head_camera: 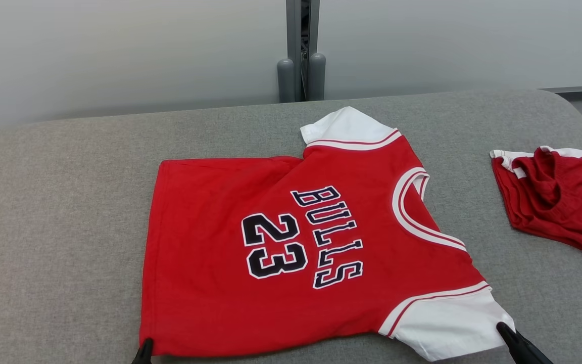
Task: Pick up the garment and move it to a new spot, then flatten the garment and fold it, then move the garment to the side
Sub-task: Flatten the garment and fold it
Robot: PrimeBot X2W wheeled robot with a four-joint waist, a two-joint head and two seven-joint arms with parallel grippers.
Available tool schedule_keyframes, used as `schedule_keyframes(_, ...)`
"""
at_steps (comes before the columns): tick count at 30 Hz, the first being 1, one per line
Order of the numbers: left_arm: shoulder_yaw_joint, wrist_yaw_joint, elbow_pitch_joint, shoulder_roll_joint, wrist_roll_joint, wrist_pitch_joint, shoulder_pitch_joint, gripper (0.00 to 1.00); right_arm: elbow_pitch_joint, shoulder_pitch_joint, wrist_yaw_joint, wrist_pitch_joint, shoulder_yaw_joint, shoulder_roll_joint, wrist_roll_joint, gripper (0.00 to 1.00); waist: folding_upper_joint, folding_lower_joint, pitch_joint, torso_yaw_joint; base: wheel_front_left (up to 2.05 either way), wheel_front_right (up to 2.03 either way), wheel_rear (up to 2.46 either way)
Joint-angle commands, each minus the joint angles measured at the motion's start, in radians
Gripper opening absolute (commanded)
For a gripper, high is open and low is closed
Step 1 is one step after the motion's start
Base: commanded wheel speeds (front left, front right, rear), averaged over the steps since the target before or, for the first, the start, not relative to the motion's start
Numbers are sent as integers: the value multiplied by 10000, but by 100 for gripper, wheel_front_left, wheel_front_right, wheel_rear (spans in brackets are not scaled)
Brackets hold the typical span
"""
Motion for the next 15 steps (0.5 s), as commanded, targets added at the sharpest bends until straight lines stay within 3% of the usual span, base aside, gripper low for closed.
schedule_keyframes(1, 29, -61, 142, -9, 58, -9, -247, 0, 140, -190, 1, -25, 32, -2, -42, 0, -1, 0, -9, -7, 0, 0, 0)
schedule_keyframes(15, -94, 7, 1117, -304, 27, 348, -1658, 0, 1720, -1948, 1, -298, 400, -22, -108, 0, -1, 0, -92, 150, 0, 0, 0)
